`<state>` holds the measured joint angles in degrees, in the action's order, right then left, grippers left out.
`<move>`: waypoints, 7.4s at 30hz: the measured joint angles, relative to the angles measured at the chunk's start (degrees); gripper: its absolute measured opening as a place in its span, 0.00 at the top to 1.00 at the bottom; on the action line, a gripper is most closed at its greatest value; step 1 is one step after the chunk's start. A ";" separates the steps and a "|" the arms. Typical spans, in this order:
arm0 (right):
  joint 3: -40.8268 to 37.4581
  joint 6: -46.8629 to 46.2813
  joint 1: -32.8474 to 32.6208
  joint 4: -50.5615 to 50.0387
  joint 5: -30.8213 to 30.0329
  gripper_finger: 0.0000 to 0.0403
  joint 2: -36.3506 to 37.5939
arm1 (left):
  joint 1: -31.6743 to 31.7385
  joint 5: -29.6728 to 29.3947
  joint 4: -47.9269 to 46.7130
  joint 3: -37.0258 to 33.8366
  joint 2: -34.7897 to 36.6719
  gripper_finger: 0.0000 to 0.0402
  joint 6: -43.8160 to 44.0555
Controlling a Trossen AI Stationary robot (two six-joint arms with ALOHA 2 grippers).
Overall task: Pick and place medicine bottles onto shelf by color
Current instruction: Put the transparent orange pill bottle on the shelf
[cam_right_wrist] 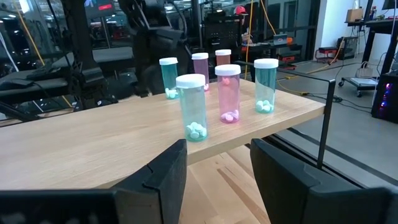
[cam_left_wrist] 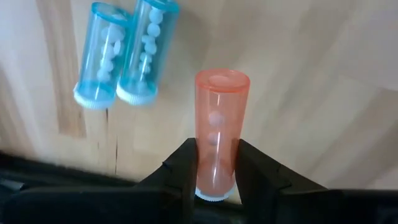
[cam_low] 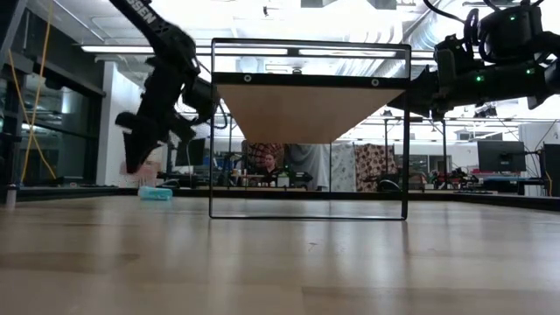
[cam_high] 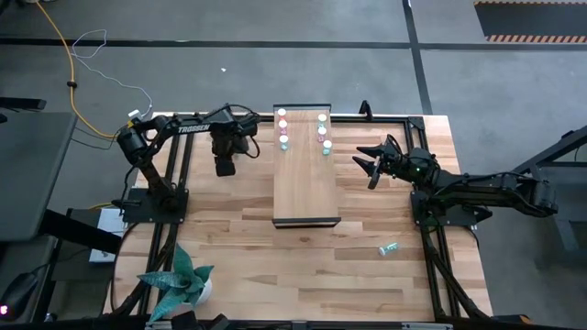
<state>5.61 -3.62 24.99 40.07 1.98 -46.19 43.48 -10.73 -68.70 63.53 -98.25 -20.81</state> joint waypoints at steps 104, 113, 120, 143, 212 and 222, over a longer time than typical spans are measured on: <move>24.76 14.62 -16.80 12.03 2.10 0.78 -34.49 | -34.07 -1.99 2.55 51.74 -14.91 0.73 10.35; 24.70 16.17 -16.65 9.69 1.42 0.78 -34.31 | -34.09 -2.33 1.81 51.74 -14.85 0.55 10.75; 24.65 17.67 -16.48 4.45 1.22 0.78 -30.78 | -33.28 -4.06 -2.68 51.82 -12.40 0.49 13.49; 16.46 15.43 -18.85 26.32 4.20 0.78 -23.01 | -30.88 7.95 96.51 -14.62 19.49 0.50 21.45; 35.70 18.96 -17.94 36.11 3.29 0.78 -35.63 | -31.50 10.77 151.18 -9.88 0.60 0.68 32.75; 37.92 18.97 -17.86 33.22 3.66 0.78 -35.56 | -31.56 9.47 151.55 -9.88 0.69 0.68 32.71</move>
<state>43.53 15.35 7.14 73.30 5.64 -81.76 11.92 -1.26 82.85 53.65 -97.56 11.90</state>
